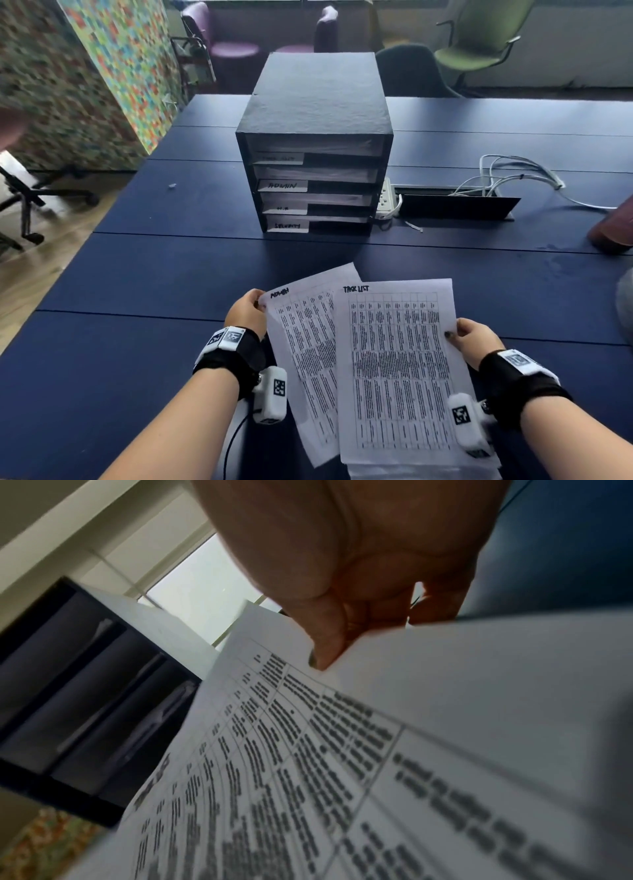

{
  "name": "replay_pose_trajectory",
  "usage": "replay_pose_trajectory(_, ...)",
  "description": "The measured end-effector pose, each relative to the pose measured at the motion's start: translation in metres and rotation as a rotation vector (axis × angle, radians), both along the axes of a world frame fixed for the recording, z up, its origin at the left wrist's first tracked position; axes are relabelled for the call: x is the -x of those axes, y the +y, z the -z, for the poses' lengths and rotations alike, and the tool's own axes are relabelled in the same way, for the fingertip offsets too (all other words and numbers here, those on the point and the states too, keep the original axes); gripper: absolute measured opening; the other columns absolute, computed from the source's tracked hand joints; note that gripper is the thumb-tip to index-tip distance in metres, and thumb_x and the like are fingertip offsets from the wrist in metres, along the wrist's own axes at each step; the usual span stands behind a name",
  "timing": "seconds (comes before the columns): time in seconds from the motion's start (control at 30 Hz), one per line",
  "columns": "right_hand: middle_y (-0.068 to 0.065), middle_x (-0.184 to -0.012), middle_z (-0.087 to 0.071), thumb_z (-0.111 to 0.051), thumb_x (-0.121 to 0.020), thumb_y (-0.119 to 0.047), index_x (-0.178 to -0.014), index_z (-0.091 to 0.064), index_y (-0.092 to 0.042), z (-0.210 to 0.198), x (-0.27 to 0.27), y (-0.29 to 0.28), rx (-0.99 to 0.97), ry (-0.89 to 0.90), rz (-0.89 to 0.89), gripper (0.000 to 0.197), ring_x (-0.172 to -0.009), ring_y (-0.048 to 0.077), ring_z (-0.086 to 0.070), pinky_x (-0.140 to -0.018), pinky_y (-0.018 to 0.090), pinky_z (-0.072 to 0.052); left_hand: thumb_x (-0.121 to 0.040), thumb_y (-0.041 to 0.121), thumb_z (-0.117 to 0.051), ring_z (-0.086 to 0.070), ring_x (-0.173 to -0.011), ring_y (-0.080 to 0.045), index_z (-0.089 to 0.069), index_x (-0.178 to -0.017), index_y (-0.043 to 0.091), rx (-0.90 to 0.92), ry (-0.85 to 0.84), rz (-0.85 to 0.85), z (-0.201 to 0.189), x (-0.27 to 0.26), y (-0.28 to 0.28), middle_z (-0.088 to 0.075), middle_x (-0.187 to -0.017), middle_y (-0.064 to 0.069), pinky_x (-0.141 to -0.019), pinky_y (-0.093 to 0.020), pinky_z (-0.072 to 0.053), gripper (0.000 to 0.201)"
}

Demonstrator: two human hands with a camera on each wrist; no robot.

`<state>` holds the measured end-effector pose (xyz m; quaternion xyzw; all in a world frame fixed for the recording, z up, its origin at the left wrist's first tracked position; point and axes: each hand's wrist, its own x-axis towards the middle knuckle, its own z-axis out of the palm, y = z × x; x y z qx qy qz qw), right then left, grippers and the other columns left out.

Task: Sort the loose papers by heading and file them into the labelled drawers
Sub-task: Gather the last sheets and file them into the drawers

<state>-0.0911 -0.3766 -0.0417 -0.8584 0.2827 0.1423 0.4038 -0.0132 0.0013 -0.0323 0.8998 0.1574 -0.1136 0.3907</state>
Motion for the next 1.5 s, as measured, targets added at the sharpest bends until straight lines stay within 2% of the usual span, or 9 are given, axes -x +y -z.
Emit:
replay_pose_trajectory(0.2, 0.007, -0.08, -0.067, -0.057, -0.089, -0.006, -0.081, -0.063, -0.014, -0.01, -0.022, 0.021, -0.225, -0.093, 0.099, 0.013, -0.079, 0.027, -0.062, -0.087, 0.046, -0.05, -0.091, 0.029, -0.056, -0.056, -0.106, -0.022, -0.047, -0.132, 0.017, -0.023, -0.055, -0.022, -0.024, -0.007, -0.006, -0.055, -0.12, -0.006, -0.087, -0.032, -0.043, 0.043)
replay_pose_trajectory(0.37, 0.01, -0.078, -0.067, -0.055, -0.089, -0.001, -0.08, -0.063, -0.01, -0.035, -0.059, 0.05, -0.419, -0.224, 0.219, 0.015, -0.06, 0.019, -0.062, -0.086, 0.049, -0.049, -0.096, 0.036, -0.048, -0.057, -0.061, -0.019, -0.062, -0.106, 0.017, 0.555, 0.03, 0.058, -0.059, -0.007, -0.024, -0.065, -0.087, -0.007, -0.056, -0.028, -0.044, 0.025)
replay_pose_trajectory(0.5, 0.01, -0.077, -0.066, -0.053, -0.09, -0.001, -0.078, -0.061, -0.011, -0.062, -0.091, 0.072, -0.487, -0.334, 0.225, 0.018, -0.066, 0.023, -0.06, -0.081, 0.045, -0.051, -0.09, 0.026, -0.061, -0.064, -0.077, -0.019, -0.065, -0.101, 0.018, 0.52, 0.09, 0.185, -0.06, -0.009, -0.02, -0.07, -0.089, -0.001, -0.072, -0.032, -0.051, 0.014)
replay_pose_trajectory(0.63, -0.006, -0.056, -0.068, -0.056, -0.09, -0.006, -0.078, -0.061, -0.014, -0.091, -0.117, 0.087, -0.517, -0.404, 0.18, 0.015, -0.051, 0.008, -0.062, -0.061, 0.027, -0.053, -0.095, 0.002, -0.049, -0.064, -0.063, -0.012, -0.063, -0.1, 0.014, 0.69, 0.126, 0.099, -0.063, -0.014, -0.006, -0.069, -0.078, 0.002, -0.058, -0.023, -0.052, 0.019)
replay_pose_trajectory(0.77, 0.002, -0.085, -0.067, -0.059, -0.089, -0.013, -0.09, -0.064, -0.018, -0.113, -0.123, 0.101, -0.556, -0.395, 0.061, 0.007, -0.076, 0.021, -0.06, -0.076, 0.039, -0.046, -0.095, 0.001, -0.047, -0.063, -0.078, -0.018, -0.064, -0.095, 0.018, 0.668, 0.023, 0.076, -0.071, -0.033, 0.004, -0.07, -0.084, 0.002, -0.083, -0.034, -0.05, 0.025)
replay_pose_trajectory(1.03, -0.002, -0.099, -0.072, -0.066, -0.084, -0.019, -0.101, -0.066, -0.024, -0.111, -0.103, 0.108, -0.503, -0.279, -0.132, 0.018, -0.095, 0.019, -0.067, -0.092, 0.039, -0.05, -0.094, 0.004, -0.05, -0.056, -0.068, -0.017, -0.061, -0.089, 0.016, 0.652, -0.124, 0.026, -0.097, -0.081, 0.006, -0.064, -0.077, 0.001, -0.064, -0.027, -0.045, 0.017)
replay_pose_trajectory(1.27, 0.006, -0.058, -0.066, -0.057, -0.09, -0.012, -0.108, -0.061, -0.008, -0.123, -0.111, 0.111, -0.551, -0.206, -0.056, 0.019, -0.032, 0.013, -0.042, -0.034, 0.015, -0.032, -0.094, 0.013, -0.054, -0.057, -0.082, -0.021, -0.061, -0.112, 0.002, 0.607, -0.191, 0.018, -0.126, -0.12, -0.002, -0.063, -0.093, -0.009, -0.077, -0.031, -0.045, 0.022)
replay_pose_trajectory(1.37, -0.001, -0.041, -0.056, -0.047, -0.095, -0.005, -0.11, -0.05, -0.003, -0.14, -0.135, 0.115, -0.656, -0.296, 0.047, 0.016, -0.023, 0.006, -0.036, -0.027, 0.01, -0.026, -0.091, 0.014, -0.059, -0.063, -0.073, -0.025, -0.062, -0.105, 0.009, 0.654, -0.149, 0.019, -0.137, -0.126, -0.006, -0.066, -0.087, -0.007, -0.076, -0.036, -0.054, 0.016)
replay_pose_trajectory(1.5, 0.014, -0.075, -0.065, -0.037, -0.095, 0.005, -0.122, -0.041, -0.007, -0.156, -0.168, 0.122, -1.005, -0.324, 0.315, 0.029, -0.046, 0.016, -0.065, -0.039, 0.022, -0.05, -0.092, 0.016, -0.058, -0.054, -0.035, -0.016, -0.057, -0.105, 0.01, 0.72, -0.038, 0.033, -0.147, -0.124, -0.007, -0.069, -0.08, -0.007, -0.036, -0.02, -0.044, 0.015)
